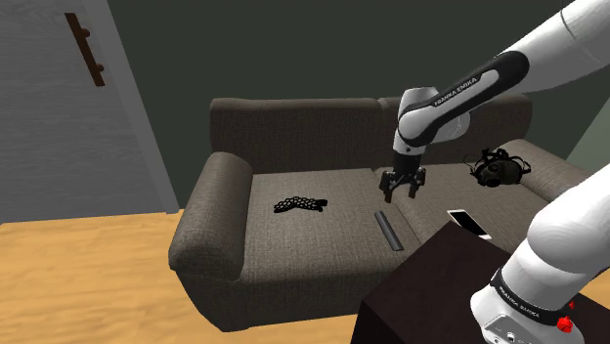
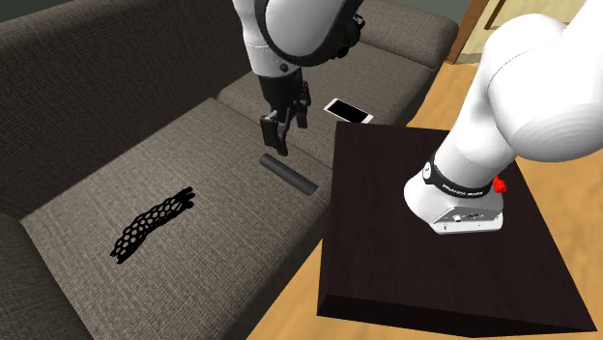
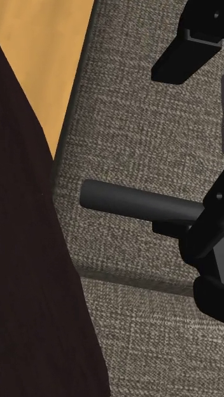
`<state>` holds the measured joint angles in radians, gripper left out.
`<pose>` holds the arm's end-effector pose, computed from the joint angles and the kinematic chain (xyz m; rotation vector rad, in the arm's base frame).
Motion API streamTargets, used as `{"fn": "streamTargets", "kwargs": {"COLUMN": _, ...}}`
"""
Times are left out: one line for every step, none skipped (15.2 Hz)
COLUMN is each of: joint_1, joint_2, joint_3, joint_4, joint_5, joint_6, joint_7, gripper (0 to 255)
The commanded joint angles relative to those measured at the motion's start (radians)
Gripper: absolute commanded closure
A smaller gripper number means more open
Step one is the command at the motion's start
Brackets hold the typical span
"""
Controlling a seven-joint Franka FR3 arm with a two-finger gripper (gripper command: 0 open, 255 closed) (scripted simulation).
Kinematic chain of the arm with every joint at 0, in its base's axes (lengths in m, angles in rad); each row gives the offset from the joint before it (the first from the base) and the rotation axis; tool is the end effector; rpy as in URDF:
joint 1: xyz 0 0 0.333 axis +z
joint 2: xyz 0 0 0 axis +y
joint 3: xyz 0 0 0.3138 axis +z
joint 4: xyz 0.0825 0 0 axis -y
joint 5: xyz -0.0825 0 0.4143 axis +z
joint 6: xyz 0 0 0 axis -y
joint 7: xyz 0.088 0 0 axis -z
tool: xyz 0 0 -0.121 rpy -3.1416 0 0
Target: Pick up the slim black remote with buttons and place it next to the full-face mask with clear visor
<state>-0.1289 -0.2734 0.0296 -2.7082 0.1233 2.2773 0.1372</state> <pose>0.3930 -0.0358 0.2627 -3.0152 0.4954 0.2427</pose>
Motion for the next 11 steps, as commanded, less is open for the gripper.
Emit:
{"fn": "streamTargets", "kwargs": {"joint_1": -0.010, "joint_2": 0.086, "joint_3": -0.006, "joint_4": 0.013, "joint_5": 0.007, "joint_6": 0.067, "joint_7": 0.012, "gripper": 0}}
{"fn": "streamTargets", "kwargs": {"joint_1": -0.014, "joint_2": 0.128, "joint_3": -0.009, "joint_4": 0.016, "joint_5": 0.012, "joint_6": 0.102, "joint_7": 0.017, "gripper": 0}}
{"fn": "streamTargets", "kwargs": {"joint_1": -0.017, "joint_2": 0.170, "joint_3": -0.013, "joint_4": 0.020, "joint_5": 0.018, "joint_6": 0.137, "joint_7": 0.020, "gripper": 0}}
{"fn": "streamTargets", "kwargs": {"joint_1": -0.021, "joint_2": 0.214, "joint_3": -0.017, "joint_4": 0.026, "joint_5": 0.025, "joint_6": 0.170, "joint_7": 0.023, "gripper": 0}}
{"fn": "streamTargets", "kwargs": {"joint_1": -0.024, "joint_2": 0.257, "joint_3": -0.020, "joint_4": 0.033, "joint_5": 0.033, "joint_6": 0.203, "joint_7": 0.025, "gripper": 0}}
{"fn": "streamTargets", "kwargs": {"joint_1": -0.027, "joint_2": 0.302, "joint_3": -0.024, "joint_4": 0.041, "joint_5": 0.042, "joint_6": 0.235, "joint_7": 0.026, "gripper": 0}}
{"fn": "streamTargets", "kwargs": {"joint_1": -0.031, "joint_2": 0.346, "joint_3": -0.027, "joint_4": 0.051, "joint_5": 0.053, "joint_6": 0.266, "joint_7": 0.026, "gripper": 0}}
{"fn": "streamTargets", "kwargs": {"joint_1": -0.035, "joint_2": 0.391, "joint_3": -0.029, "joint_4": 0.062, "joint_5": 0.065, "joint_6": 0.295, "joint_7": 0.025, "gripper": 0}}
{"fn": "streamTargets", "kwargs": {"joint_1": -0.039, "joint_2": 0.435, "joint_3": -0.031, "joint_4": 0.074, "joint_5": 0.078, "joint_6": 0.324, "joint_7": 0.023, "gripper": 0}}
{"fn": "streamTargets", "kwargs": {"joint_1": -0.044, "joint_2": 0.480, "joint_3": -0.032, "joint_4": 0.088, "joint_5": 0.093, "joint_6": 0.351, "joint_7": 0.020, "gripper": 0}}
{"fn": "streamTargets", "kwargs": {"joint_1": -0.047, "joint_2": 0.502, "joint_3": -0.032, "joint_4": 0.095, "joint_5": 0.100, "joint_6": 0.363, "joint_7": 0.018, "gripper": 0}}
